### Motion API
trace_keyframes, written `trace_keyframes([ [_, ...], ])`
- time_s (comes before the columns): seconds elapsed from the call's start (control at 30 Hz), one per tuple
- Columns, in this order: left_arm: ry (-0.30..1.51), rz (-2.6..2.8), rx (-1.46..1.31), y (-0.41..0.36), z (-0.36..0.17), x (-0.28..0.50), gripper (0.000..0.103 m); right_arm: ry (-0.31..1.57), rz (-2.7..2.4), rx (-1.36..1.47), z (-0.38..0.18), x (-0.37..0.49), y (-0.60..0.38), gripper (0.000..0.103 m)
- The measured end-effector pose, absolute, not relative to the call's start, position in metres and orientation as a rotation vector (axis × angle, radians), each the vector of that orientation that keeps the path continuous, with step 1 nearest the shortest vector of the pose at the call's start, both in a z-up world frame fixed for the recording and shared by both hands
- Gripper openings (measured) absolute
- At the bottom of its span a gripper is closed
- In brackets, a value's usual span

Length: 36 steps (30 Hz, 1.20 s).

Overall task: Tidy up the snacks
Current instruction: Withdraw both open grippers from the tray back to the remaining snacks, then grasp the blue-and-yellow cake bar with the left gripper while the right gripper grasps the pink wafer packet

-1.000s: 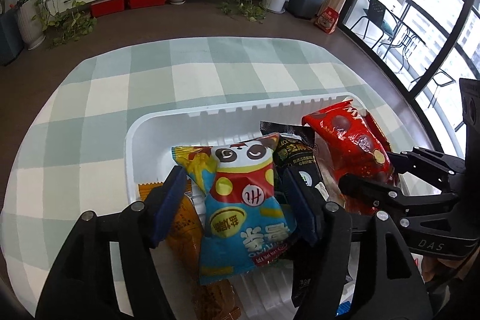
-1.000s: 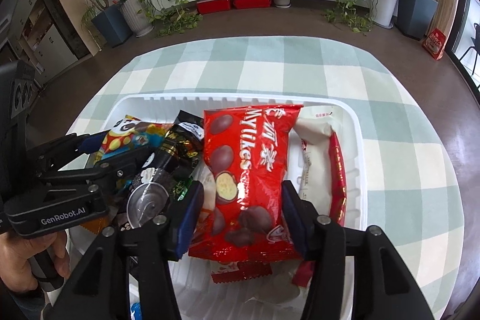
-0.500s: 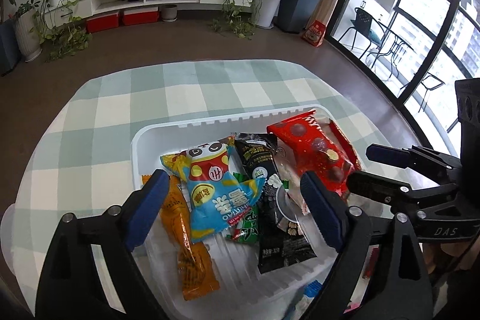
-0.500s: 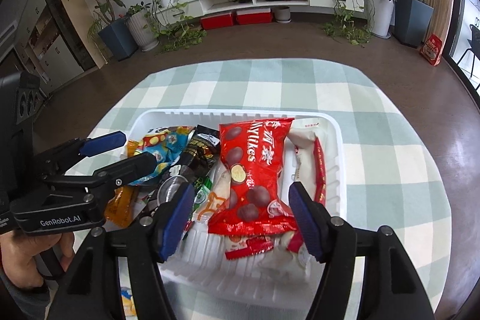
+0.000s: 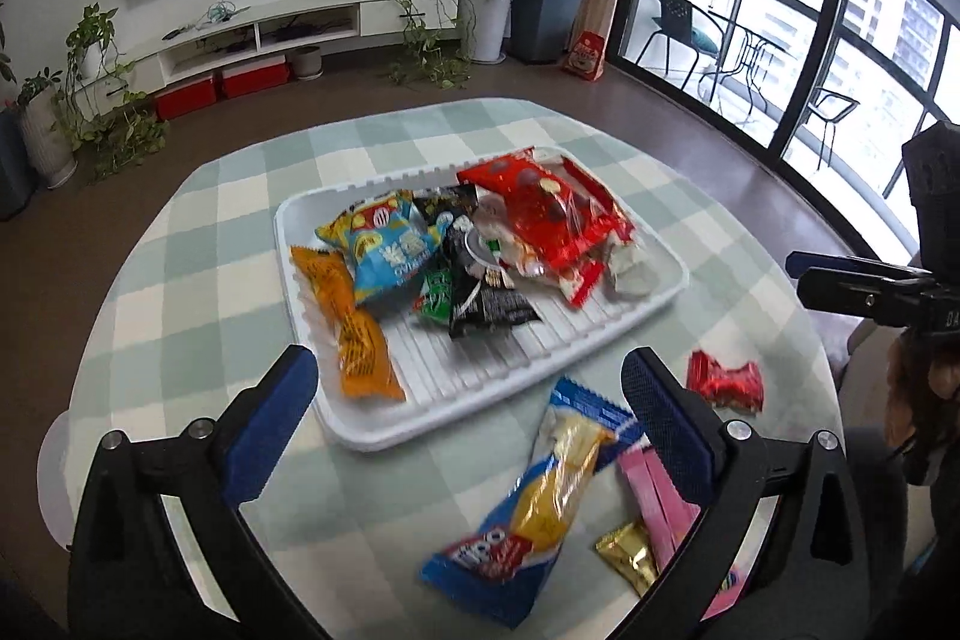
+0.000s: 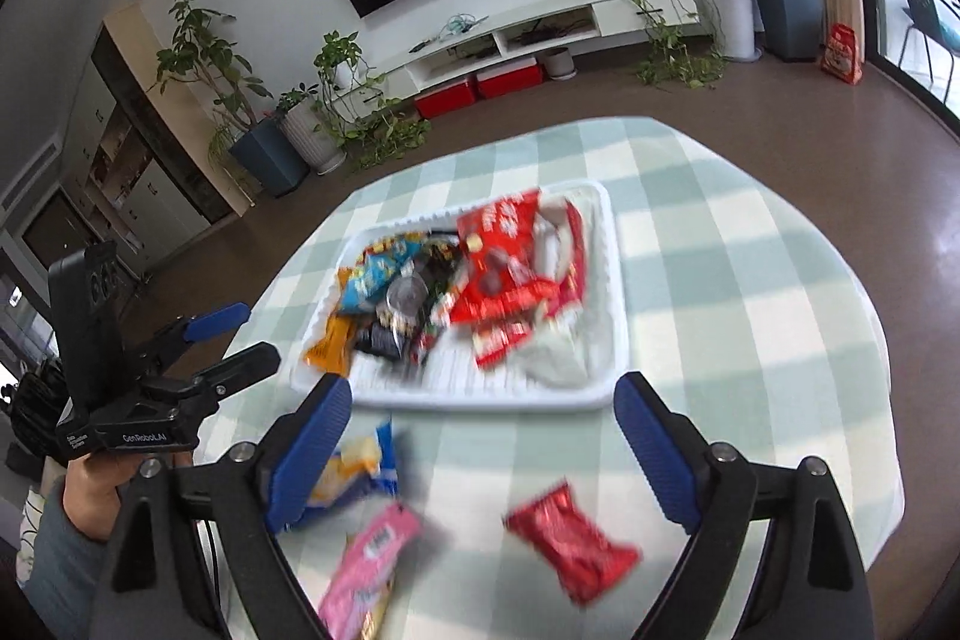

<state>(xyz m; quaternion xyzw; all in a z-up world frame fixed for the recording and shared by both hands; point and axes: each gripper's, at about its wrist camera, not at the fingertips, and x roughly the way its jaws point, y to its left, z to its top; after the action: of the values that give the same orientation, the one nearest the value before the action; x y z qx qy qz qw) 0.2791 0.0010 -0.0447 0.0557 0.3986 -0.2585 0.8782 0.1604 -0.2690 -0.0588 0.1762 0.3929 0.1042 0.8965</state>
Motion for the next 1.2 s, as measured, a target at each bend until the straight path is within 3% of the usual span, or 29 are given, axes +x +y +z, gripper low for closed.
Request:
trace_keyframes([
  [0.27, 0.894, -0.531, 0.008, 0.013, -0.070, 0.202, 0.103, 0.849, 0.139, 0.460, -0.102, 0.094, -0.288, 0.091],
  [0.43, 0.907, -0.578, 0.068, -0.018, -0.074, 0.168, 0.103, 0.877, 0.119, 0.449, -0.115, 0.085, -0.292, 0.084],
  [0.87, 0.929, -0.564, 0.193, 0.011, -0.062, 0.212, 0.101, 0.917, 0.308, 0.378, -0.104, 0.090, -0.220, 0.079],
  [1.2, 0.946, -0.596, 0.208, 0.017, -0.079, 0.214, 0.090, 1.038, 0.322, 0.259, -0.124, 0.121, -0.152, 0.070],
])
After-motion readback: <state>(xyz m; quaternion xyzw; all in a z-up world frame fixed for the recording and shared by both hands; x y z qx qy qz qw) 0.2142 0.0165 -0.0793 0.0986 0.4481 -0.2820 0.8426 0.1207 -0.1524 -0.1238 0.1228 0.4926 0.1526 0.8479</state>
